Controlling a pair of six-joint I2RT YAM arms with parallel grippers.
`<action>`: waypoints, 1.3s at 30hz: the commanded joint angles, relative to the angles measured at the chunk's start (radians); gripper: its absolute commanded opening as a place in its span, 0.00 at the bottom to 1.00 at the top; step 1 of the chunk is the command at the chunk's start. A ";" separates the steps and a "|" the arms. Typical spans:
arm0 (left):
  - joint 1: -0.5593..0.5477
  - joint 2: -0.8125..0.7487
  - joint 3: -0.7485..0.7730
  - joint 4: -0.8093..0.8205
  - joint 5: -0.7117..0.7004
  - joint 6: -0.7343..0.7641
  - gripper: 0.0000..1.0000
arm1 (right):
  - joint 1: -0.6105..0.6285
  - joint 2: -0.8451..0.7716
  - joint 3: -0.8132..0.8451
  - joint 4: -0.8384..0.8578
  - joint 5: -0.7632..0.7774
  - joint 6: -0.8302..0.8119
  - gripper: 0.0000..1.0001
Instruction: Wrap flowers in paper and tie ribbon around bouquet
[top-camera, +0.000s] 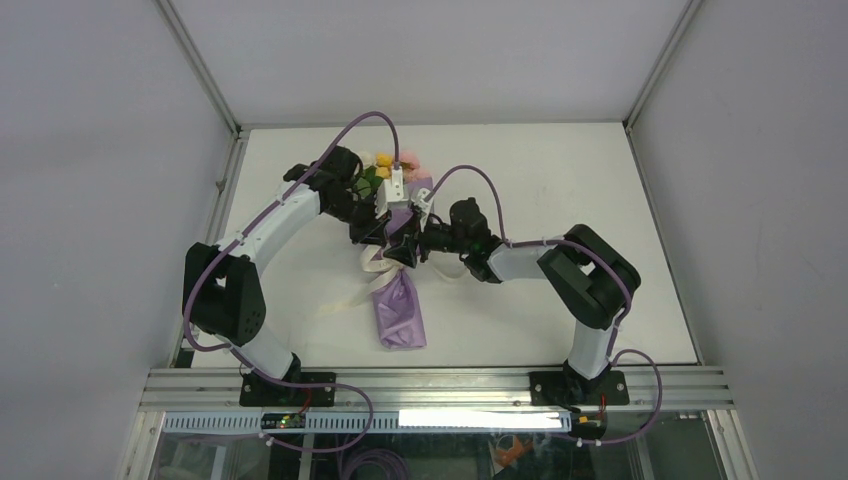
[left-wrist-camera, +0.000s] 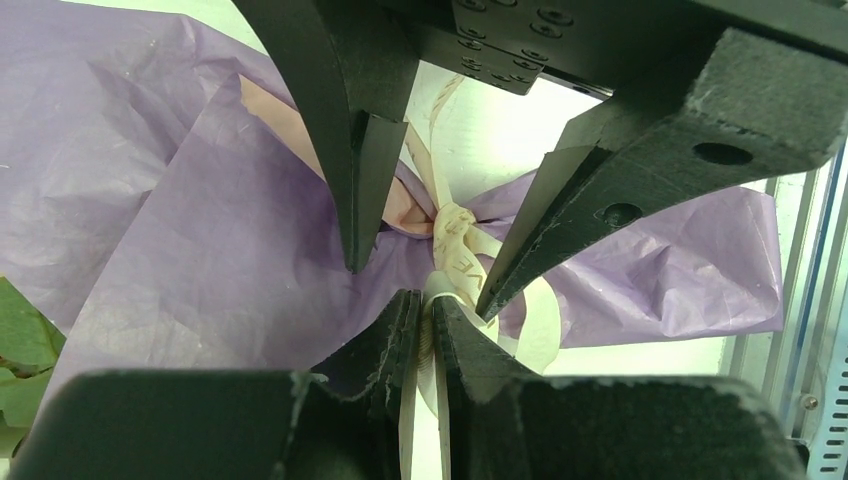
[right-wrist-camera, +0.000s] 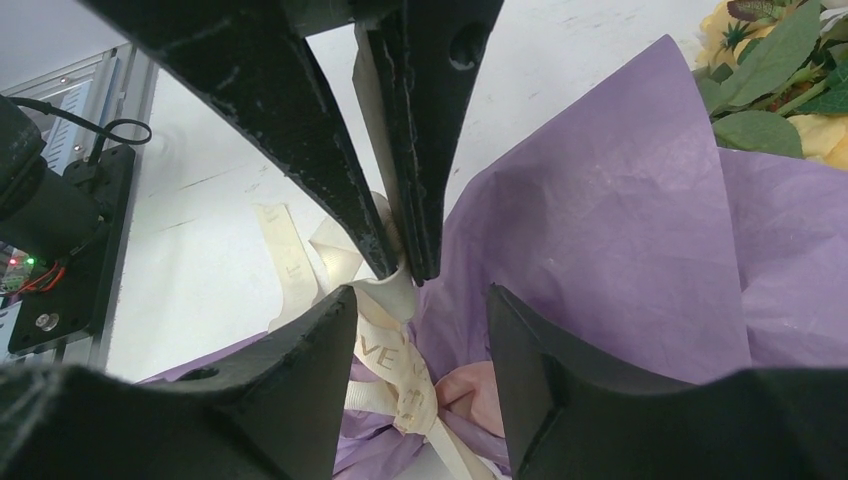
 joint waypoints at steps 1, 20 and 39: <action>-0.007 -0.007 0.026 0.030 0.003 0.015 0.12 | 0.012 0.001 0.065 0.058 0.001 0.032 0.55; 0.010 -0.032 0.033 0.029 0.024 0.002 0.54 | 0.002 -0.007 0.065 -0.043 0.080 0.048 0.00; 0.030 -0.260 -0.266 -0.143 -0.037 0.686 0.26 | -0.069 0.070 0.039 0.039 0.199 0.265 0.00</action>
